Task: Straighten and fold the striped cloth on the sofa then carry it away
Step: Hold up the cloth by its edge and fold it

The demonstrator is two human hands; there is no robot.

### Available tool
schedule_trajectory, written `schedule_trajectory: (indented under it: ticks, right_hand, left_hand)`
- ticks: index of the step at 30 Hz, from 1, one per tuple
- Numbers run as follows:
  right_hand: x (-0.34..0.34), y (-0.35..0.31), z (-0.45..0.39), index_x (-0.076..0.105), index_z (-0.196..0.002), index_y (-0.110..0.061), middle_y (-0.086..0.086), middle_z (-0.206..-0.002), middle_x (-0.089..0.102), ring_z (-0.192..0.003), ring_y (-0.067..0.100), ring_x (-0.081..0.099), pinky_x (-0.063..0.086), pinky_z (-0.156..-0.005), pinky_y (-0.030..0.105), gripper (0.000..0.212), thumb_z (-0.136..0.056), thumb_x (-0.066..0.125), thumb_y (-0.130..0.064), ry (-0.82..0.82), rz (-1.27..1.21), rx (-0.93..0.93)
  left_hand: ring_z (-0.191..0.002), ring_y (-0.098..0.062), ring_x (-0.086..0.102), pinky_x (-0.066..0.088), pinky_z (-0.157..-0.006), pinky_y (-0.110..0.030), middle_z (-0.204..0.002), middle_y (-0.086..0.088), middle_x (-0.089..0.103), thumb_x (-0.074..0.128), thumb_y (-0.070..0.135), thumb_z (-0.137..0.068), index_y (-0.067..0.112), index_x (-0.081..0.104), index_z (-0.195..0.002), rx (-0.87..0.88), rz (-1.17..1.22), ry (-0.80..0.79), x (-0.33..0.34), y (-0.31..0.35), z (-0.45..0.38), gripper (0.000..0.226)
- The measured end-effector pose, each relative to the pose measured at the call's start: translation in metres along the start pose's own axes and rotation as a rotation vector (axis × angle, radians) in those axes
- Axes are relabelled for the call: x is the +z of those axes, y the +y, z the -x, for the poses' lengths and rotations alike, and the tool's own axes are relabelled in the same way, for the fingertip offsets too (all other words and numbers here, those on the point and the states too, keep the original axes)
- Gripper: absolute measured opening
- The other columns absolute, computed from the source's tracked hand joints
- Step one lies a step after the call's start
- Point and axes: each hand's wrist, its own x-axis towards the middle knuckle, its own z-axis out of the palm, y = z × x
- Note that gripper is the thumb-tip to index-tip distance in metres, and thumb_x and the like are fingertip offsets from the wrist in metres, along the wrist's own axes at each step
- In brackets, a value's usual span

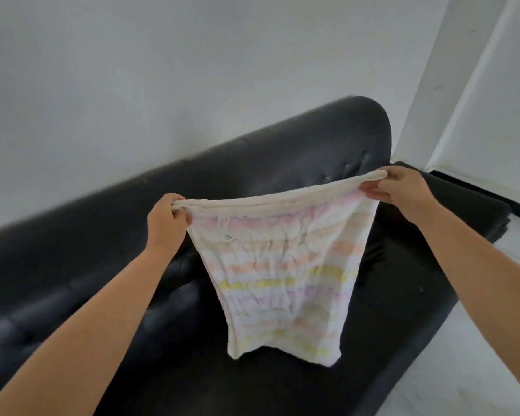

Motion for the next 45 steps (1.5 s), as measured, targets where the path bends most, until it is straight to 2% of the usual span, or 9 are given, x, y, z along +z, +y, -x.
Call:
schedule_trajectory:
  ticks: [3,7,10,14,25,31,38,42,45]
  right_hand:
    - [-0.002,0.012,0.021,0.061,-0.096,-0.006,0.012,-0.087,0.065,-0.065,0.002,0.065,0.053,-0.071,0.013,0.012,-0.084,0.059,-0.006,0.118,0.364,-0.17]
    - [0.0,0.041,0.073,0.063,-0.095,0.0,0.013,-0.082,0.057,-0.078,0.024,0.058,0.04,-0.065,0.025,0.017,-0.088,0.055,-0.012,0.113,0.738,-0.245]
    - [0.01,0.077,0.125,0.064,-0.091,0.005,0.019,-0.091,0.055,-0.087,0.031,0.054,0.031,-0.066,0.018,0.011,-0.083,0.059,-0.001,0.083,0.757,-0.283]
    - [0.028,0.13,0.198,0.049,-0.087,-0.008,0.011,-0.076,0.052,-0.069,0.024,0.046,0.036,-0.056,0.022,0.004,-0.089,0.05,-0.005,-0.099,0.651,0.014]
    - [0.083,0.271,0.28,0.043,-0.09,-0.012,0.012,-0.09,0.051,-0.082,0.026,0.048,0.036,-0.071,0.028,0.004,-0.092,0.046,-0.01,-0.286,0.678,0.5]
    - [0.116,0.348,0.252,0.045,-0.09,-0.011,0.013,-0.087,0.053,-0.081,0.027,0.048,0.038,-0.072,0.03,0.003,-0.092,0.047,-0.012,-0.248,0.675,0.621]
    - [0.141,0.442,0.161,0.048,-0.116,0.0,0.013,-0.093,0.053,-0.088,0.033,0.051,0.04,-0.074,0.035,0.029,-0.092,0.046,-0.016,0.029,0.641,0.635]
    - [0.158,0.498,0.129,0.029,-0.136,-0.006,0.017,-0.139,0.041,-0.127,0.033,0.04,0.037,-0.103,0.045,0.058,-0.087,0.057,-0.021,0.127,0.611,0.741]
    - [0.167,0.532,0.15,0.038,-0.128,0.001,0.023,-0.132,0.045,-0.119,0.038,0.045,0.04,-0.098,0.048,0.053,-0.085,0.06,-0.02,0.038,0.641,0.859]
  left_hand:
    - [-0.086,-0.039,0.059,0.051,-0.079,-0.046,-0.082,-0.011,0.057,0.044,-0.005,-0.083,0.012,0.05,-0.085,-0.026,0.041,0.024,-0.001,-0.007,0.017,0.018]
    - [-0.078,-0.024,0.048,0.034,-0.059,-0.015,-0.084,-0.012,0.053,0.047,-0.004,-0.084,-0.003,0.056,-0.095,-0.015,-0.081,0.01,-0.015,-0.041,0.064,0.014]
    - [-0.074,-0.016,0.049,0.035,-0.066,-0.023,-0.08,-0.012,0.055,0.052,-0.005,-0.082,-0.002,0.058,-0.091,-0.018,-0.103,-0.061,-0.032,-0.078,0.101,0.011]
    - [-0.059,0.015,0.048,0.036,-0.057,-0.002,-0.069,0.003,0.048,0.049,-0.009,-0.082,0.011,0.049,-0.08,-0.107,-0.018,-0.284,-0.056,-0.12,0.161,0.02]
    - [-0.066,-0.016,0.047,0.036,-0.059,-0.02,-0.07,-0.002,0.051,0.047,-0.009,-0.083,0.022,0.048,-0.068,-0.446,-0.202,-0.75,-0.067,-0.237,0.261,0.034]
    - [-0.085,-0.026,0.052,0.036,-0.07,-0.027,-0.085,-0.009,0.053,0.045,-0.005,-0.084,0.005,0.054,-0.087,-0.515,-0.321,-0.733,0.005,-0.286,0.244,0.014]
    - [-0.104,-0.029,0.052,0.042,-0.083,-0.032,-0.113,-0.02,0.055,0.043,-0.003,-0.086,-0.001,0.049,-0.115,-0.461,-0.332,-0.571,0.124,-0.347,0.18,0.03]
    - [-0.137,-0.033,0.023,0.028,-0.111,-0.042,-0.151,-0.018,0.013,0.05,0.009,-0.089,0.012,0.016,-0.14,-0.576,-0.508,-0.565,0.178,-0.387,0.179,0.062]
    - [-0.142,-0.033,0.005,0.018,-0.116,-0.047,-0.154,-0.018,0.003,0.048,0.016,-0.09,0.013,0.012,-0.142,-0.608,-0.626,-0.684,0.193,-0.403,0.22,0.063]
